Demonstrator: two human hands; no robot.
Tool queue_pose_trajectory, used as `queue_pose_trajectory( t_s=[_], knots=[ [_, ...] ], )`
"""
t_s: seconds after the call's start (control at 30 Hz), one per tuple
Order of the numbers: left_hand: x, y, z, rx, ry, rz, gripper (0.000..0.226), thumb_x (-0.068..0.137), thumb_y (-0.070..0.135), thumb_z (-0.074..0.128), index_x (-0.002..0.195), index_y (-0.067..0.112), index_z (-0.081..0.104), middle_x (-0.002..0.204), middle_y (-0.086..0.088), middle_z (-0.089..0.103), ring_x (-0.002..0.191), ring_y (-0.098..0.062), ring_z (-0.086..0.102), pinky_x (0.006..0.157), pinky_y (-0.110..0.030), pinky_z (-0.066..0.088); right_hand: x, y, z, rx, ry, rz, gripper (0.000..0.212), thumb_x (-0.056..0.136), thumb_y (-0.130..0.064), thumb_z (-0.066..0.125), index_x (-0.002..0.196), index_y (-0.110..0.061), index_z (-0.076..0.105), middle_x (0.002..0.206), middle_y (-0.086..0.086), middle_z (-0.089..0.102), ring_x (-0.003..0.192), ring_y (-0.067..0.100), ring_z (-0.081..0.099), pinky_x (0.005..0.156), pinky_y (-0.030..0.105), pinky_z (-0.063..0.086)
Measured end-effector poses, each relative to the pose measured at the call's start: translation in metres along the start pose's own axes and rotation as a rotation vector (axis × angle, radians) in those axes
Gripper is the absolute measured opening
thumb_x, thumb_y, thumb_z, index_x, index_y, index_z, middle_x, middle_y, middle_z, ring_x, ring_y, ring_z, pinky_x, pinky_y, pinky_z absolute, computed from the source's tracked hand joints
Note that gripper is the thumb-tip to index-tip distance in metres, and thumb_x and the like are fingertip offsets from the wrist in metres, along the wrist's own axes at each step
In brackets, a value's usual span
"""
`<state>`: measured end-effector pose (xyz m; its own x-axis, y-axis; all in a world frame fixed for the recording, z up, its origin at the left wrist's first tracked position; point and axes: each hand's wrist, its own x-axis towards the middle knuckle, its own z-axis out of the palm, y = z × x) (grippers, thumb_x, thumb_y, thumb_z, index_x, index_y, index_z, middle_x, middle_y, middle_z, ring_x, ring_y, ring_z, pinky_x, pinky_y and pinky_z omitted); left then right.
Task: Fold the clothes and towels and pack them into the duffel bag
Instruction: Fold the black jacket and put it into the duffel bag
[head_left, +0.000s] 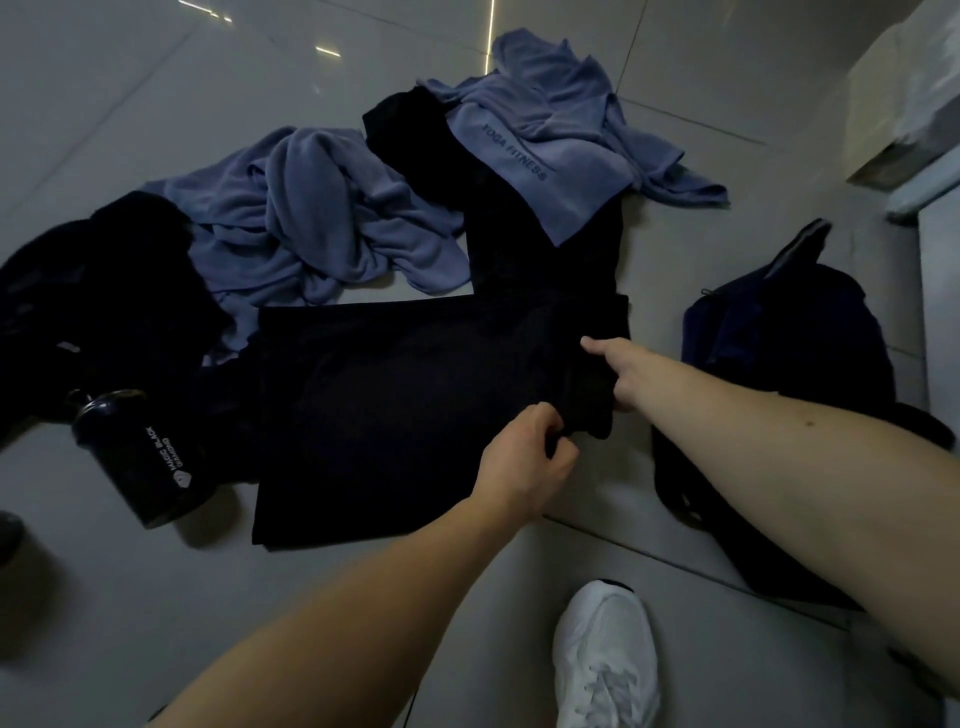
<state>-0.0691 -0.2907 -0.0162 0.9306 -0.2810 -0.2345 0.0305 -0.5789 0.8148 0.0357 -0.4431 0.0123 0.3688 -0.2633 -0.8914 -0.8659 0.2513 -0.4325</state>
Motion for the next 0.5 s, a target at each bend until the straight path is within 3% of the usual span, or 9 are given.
queue_pose_trajectory(
  t_s=[0.1, 0.17, 0.3, 0.43, 0.5],
  knots=[
    [0.001, -0.001, 0.001, -0.023, 0.006, 0.008, 0.016, 0.095, 0.036, 0.057, 0.088, 0.022, 0.052, 0.083, 0.006, 0.055, 0.071, -0.011, 0.054, 0.064, -0.034, 0.047, 0.008, -0.005, -0.003, -0.07, -0.014, 0.022, 0.018, 0.096, -0.016, 0.066, 0.108, -0.003, 0.064, 0.118, 0.012, 0.067, 0.09, 0.03, 0.064, 0.077, 0.042, 0.05],
    [0.003, -0.002, 0.001, -0.032, 0.019, 0.017, 0.019, 0.095, 0.037, 0.059, 0.088, 0.019, 0.054, 0.082, 0.005, 0.056, 0.071, -0.012, 0.055, 0.064, -0.034, 0.048, 0.011, -0.006, -0.003, -0.102, -0.019, 0.009, 0.008, 0.097, -0.01, 0.06, 0.101, -0.003, 0.064, 0.108, 0.012, 0.067, 0.085, 0.028, 0.063, 0.076, 0.041, 0.05],
    [0.004, 0.0, 0.003, -0.09, 0.037, 0.041, 0.016, 0.088, 0.028, 0.065, 0.085, 0.017, 0.054, 0.083, 0.004, 0.057, 0.072, -0.013, 0.054, 0.064, -0.033, 0.048, 0.014, -0.008, -0.01, -0.164, 0.019, -0.056, 0.013, 0.098, -0.005, 0.054, 0.108, -0.004, 0.062, 0.097, 0.014, 0.067, 0.084, 0.028, 0.064, 0.065, 0.039, 0.051],
    [-0.001, 0.008, 0.011, -0.145, -0.012, 0.049, 0.019, 0.084, 0.026, 0.065, 0.08, 0.021, 0.047, 0.088, 0.006, 0.062, 0.074, -0.013, 0.058, 0.067, -0.037, 0.051, 0.016, -0.013, -0.026, -0.345, 0.128, -0.32, 0.034, 0.091, 0.001, 0.058, 0.124, -0.011, 0.06, 0.115, 0.009, 0.066, 0.097, 0.027, 0.063, 0.08, 0.036, 0.053],
    [-0.004, 0.014, 0.015, -0.185, -0.027, 0.03, 0.021, 0.083, 0.027, 0.064, 0.079, 0.022, 0.043, 0.09, 0.008, 0.064, 0.073, -0.014, 0.059, 0.066, -0.038, 0.052, 0.005, -0.015, -0.033, -0.464, 0.148, -0.468, 0.038, 0.092, 0.0, 0.057, 0.123, -0.02, 0.06, 0.108, 0.005, 0.063, 0.093, 0.024, 0.061, 0.081, 0.032, 0.051]
  ],
)
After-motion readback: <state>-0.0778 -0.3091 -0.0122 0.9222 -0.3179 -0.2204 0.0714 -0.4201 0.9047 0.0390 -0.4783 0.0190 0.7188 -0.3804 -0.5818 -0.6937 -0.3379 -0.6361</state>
